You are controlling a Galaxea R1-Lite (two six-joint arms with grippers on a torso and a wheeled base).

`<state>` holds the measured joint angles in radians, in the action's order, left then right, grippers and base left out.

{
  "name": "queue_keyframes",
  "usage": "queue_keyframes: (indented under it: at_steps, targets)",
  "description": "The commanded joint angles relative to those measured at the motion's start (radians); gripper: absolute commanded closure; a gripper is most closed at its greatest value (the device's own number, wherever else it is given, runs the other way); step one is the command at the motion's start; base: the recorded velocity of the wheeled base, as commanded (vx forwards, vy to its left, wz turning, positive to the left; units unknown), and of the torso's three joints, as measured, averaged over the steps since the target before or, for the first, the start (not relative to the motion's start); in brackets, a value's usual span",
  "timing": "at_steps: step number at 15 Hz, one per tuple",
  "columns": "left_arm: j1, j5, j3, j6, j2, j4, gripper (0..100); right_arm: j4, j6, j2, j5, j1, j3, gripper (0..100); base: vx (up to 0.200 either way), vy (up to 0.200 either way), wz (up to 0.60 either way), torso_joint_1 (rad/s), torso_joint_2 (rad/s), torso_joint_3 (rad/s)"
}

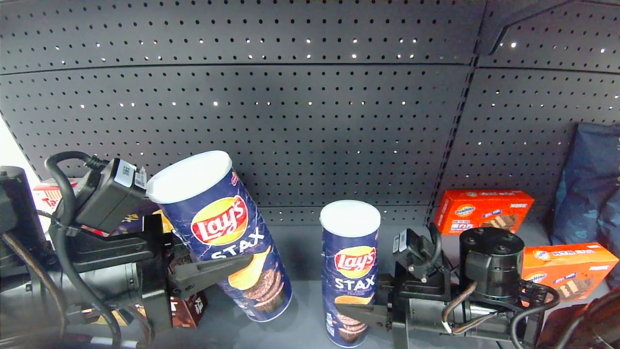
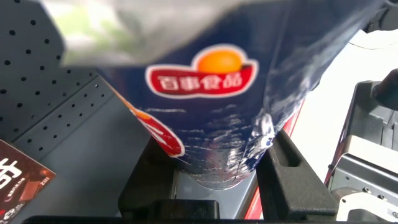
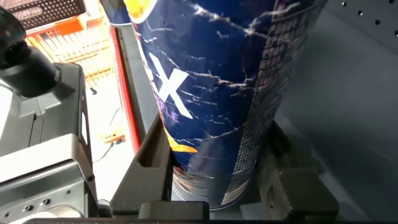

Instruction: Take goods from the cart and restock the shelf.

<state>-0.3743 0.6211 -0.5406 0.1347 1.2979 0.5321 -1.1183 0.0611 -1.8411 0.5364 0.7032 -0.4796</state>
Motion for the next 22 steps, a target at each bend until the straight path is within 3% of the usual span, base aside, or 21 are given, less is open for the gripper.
queue_keyframes:
  at_steps: [1,6,11,16,17,18,22]
  targets:
    - [0.0,0.0,0.002,0.0,0.001,0.0,100,-0.009,0.0,-0.023,0.001,0.001,0.003,0,0.0,0.0,0.0,0.0,0.0,0.0]
    - [0.0,0.0,0.001,0.0,0.0,0.0,100,-0.011,0.003,0.034,-0.001,-0.005,0.059,0,0.0,0.0,0.0,0.0,0.0,0.0]
    - [0.0,0.0,0.004,0.0,-0.002,0.002,100,-0.009,0.005,0.295,-0.003,-0.039,0.18,0,0.0,0.0,0.0,0.0,0.0,0.0]
    - [0.0,0.0,0.004,-0.001,-0.009,0.002,100,-0.002,0.006,0.597,-0.078,-0.26,0.303,0,0.0,0.0,0.0,0.0,0.0,0.0]
    - [0.0,0.0,0.005,-0.001,-0.009,0.002,100,-0.002,0.006,0.602,-0.079,-0.266,0.305,0,0.0,0.0,0.0,0.0,0.0,0.0]
    - [0.0,0.0,0.005,-0.001,-0.011,0.002,100,0.0,0.006,0.707,-0.082,-0.387,0.365,0,0.0,0.0,0.0,0.0,0.0,0.0]
    - [0.011,-0.003,0.002,-0.001,-0.011,0.002,100,0.017,0.002,0.907,-0.09,-0.605,0.48,0,0.0,0.0,0.0,0.0,0.0,0.0]
